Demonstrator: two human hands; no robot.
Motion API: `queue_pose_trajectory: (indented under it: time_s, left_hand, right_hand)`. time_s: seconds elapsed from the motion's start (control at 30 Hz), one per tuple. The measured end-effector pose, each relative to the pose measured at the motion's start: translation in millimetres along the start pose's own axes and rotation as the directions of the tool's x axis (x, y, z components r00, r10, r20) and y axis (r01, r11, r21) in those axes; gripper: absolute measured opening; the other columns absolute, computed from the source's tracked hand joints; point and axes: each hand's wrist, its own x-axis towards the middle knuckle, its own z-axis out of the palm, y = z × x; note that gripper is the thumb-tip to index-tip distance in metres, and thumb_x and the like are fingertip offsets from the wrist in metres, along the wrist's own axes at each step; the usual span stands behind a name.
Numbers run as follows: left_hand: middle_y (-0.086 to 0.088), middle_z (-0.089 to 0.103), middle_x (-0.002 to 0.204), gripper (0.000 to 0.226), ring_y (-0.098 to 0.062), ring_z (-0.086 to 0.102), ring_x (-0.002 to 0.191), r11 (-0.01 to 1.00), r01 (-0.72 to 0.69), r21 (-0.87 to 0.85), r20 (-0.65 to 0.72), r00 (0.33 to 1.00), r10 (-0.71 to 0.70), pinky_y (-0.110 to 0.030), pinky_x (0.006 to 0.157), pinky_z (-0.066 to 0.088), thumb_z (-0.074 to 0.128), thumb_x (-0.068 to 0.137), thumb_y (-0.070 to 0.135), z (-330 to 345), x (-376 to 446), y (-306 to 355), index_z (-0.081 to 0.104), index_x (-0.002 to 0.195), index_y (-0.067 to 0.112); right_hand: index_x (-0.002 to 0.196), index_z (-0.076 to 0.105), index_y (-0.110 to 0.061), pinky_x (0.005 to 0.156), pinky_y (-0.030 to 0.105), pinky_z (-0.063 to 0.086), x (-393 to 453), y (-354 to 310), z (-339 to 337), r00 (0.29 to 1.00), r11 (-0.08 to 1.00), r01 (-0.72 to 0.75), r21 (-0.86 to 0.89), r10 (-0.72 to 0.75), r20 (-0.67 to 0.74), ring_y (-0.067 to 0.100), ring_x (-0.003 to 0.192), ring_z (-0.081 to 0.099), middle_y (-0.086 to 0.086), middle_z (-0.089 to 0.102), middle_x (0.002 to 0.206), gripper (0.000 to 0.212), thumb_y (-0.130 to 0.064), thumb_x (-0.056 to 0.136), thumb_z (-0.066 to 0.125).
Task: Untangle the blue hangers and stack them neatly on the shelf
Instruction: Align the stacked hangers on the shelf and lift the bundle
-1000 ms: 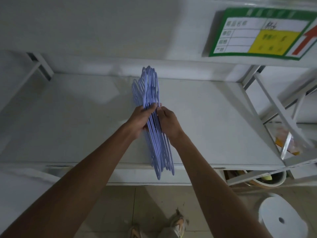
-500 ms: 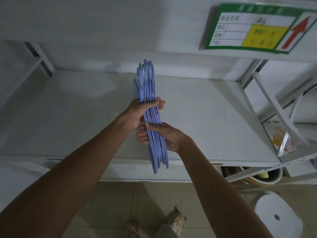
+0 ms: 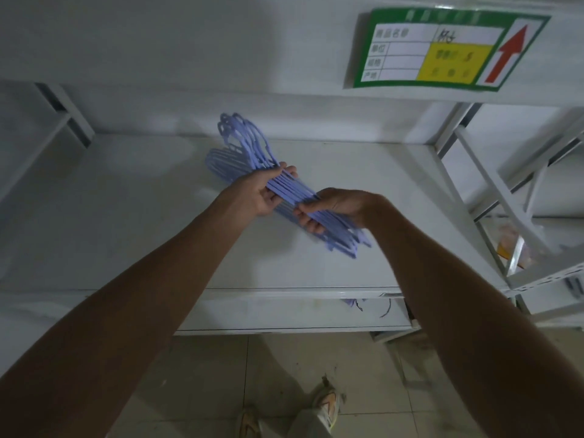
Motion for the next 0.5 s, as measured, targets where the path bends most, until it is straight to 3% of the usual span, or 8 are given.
queue_pose_trajectory:
  time_s: [0.1, 0.23, 0.33, 0.37, 0.43, 0.5]
  left_hand:
    - [0.000, 0.076, 0.067, 0.014, -0.009, 0.072, 0.062, 1.000, -0.012, 0.010, -0.027, 1.000, 0.013, -0.023, 0.053, 0.059, 0.059, 0.100, 0.013, 3.0, 4.7, -18.7, 0.068, 0.089, 0.009]
    - [0.003, 0.077, 0.071, 0.011, -0.009, 0.072, 0.071, 0.998, -0.039, 0.056, -0.009, 0.999, 0.040, -0.023, 0.059, 0.061, 0.064, 0.096, 0.014, 5.6, 12.6, -36.0, 0.070, 0.090, 0.008]
    - [-0.004, 0.076, 0.087, 0.008, -0.014, 0.069, 0.078, 0.993, -0.074, 0.089, -0.038, 0.996, 0.077, -0.032, 0.082, 0.061, 0.065, 0.096, 0.010, 10.3, 22.0, -34.3, 0.069, 0.093, 0.005]
    - [-0.008, 0.074, 0.096, 0.008, -0.015, 0.069, 0.079, 0.992, -0.086, 0.090, -0.061, 0.994, 0.092, -0.035, 0.085, 0.060, 0.065, 0.095, 0.009, 12.6, 23.7, -33.7, 0.068, 0.098, 0.003]
    - [-0.013, 0.070, 0.104, 0.018, -0.018, 0.069, 0.079, 0.987, -0.139, 0.080, -0.105, 0.984, 0.147, -0.033, 0.072, 0.062, 0.065, 0.094, 0.006, 14.4, 26.1, -35.9, 0.065, 0.110, -0.001]
    - [-0.014, 0.070, 0.098, 0.021, -0.016, 0.070, 0.074, 0.977, -0.205, 0.059, -0.127, 0.969, 0.211, -0.029, 0.060, 0.062, 0.067, 0.093, 0.004, 15.2, 25.0, -41.7, 0.063, 0.113, -0.001]
  right_hand:
    - [0.099, 0.066, -0.001, 0.073, 0.029, 0.057, -3.0, 3.2, -18.8, 0.994, 0.988, -0.107, -0.112, 0.106, -0.011, 0.021, 0.078, 0.065, 0.013, 0.067, 0.089, 0.014, -0.014, 0.102, 0.061]
    - [0.109, 0.065, 0.000, 0.086, 0.035, 0.055, -1.0, 20.0, -30.7, 0.991, 0.981, -0.123, -0.153, 0.128, 0.025, 0.026, 0.088, 0.066, 0.016, 0.070, 0.099, 0.031, -0.027, 0.096, 0.068]
    - [0.114, 0.065, -0.002, 0.088, 0.036, 0.054, -9.6, 19.1, -39.7, 0.995, 0.987, -0.084, -0.135, 0.089, 0.034, 0.026, 0.090, 0.065, 0.016, 0.067, 0.102, 0.050, -0.045, 0.090, 0.072]
    - [0.113, 0.070, -0.005, 0.089, 0.035, 0.053, -15.0, 17.8, -44.3, 0.998, 0.985, -0.061, -0.159, 0.056, -0.035, 0.024, 0.091, 0.066, 0.014, 0.069, 0.104, 0.053, -0.054, 0.093, 0.065]
    - [0.109, 0.078, -0.014, 0.081, 0.030, 0.053, -26.8, 24.3, -49.9, 0.946, 0.990, -0.015, -0.140, -0.031, -0.322, 0.016, 0.084, 0.069, 0.005, 0.075, 0.100, 0.066, -0.071, 0.095, 0.047]
    - [0.107, 0.077, -0.014, 0.072, 0.028, 0.052, -36.6, 46.8, -43.9, 0.791, 0.991, 0.133, -0.003, -0.108, -0.603, 0.016, 0.079, 0.072, 0.005, 0.079, 0.095, 0.077, -0.074, 0.098, 0.030]
